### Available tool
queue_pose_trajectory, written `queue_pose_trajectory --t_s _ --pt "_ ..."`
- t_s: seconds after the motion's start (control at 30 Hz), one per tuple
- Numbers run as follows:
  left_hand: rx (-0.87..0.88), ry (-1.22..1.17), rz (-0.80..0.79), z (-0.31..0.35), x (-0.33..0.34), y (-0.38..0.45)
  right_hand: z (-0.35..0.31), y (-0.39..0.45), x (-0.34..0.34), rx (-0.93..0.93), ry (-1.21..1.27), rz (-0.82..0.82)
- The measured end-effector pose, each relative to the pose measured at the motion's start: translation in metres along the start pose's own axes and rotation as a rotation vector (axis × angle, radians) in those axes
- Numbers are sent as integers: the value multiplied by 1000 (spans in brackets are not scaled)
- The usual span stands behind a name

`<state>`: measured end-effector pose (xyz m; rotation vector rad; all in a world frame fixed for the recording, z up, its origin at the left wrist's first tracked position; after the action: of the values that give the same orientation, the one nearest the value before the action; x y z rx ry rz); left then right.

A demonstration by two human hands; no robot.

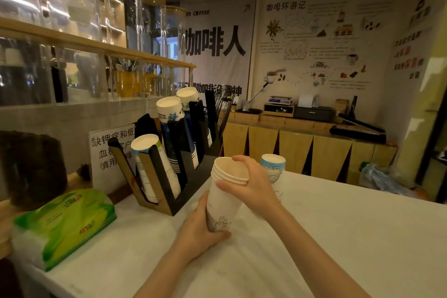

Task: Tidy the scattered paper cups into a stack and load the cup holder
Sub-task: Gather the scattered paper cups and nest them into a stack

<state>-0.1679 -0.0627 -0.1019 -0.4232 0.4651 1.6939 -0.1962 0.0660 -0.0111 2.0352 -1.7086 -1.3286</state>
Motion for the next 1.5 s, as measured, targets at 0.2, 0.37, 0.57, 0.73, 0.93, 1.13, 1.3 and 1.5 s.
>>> queue_pose_trajectory --t_s 0.2,0.37,0.57,0.73,0.93,1.13,1.3,1.5 --pt "-3 -287 136 11 -23 -7 8 -1 -27 37 205 115" --pt "96 -599 229 44 -46 -9 9 6 -54 109 486 138" --pt "296 -595 211 151 -83 7 31 13 -93 91 785 158" --pt "455 -548 82 229 -89 24 41 16 -102 48 697 150" --pt "521 -396 36 259 -51 39 55 17 -96 86 327 286" --pt "451 -431 5 243 -28 69 80 14 -101 125 126 230" --pt "300 -400 3 200 0 98 118 4 -81 305 148 39" --pt "168 -301 -16 152 38 108 140 -15 -59 450 270 -210"
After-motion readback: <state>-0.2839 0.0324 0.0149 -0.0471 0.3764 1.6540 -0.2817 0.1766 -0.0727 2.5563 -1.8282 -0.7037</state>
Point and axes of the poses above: each hand's wrist, its own y-axis towards the middle knuckle, its own x-axis out of the palm, z = x × y, the point moved 5 cm from there along y, towards the middle knuckle, and after that the axes turned 12 degrees about -x, right-handed, at the moved point
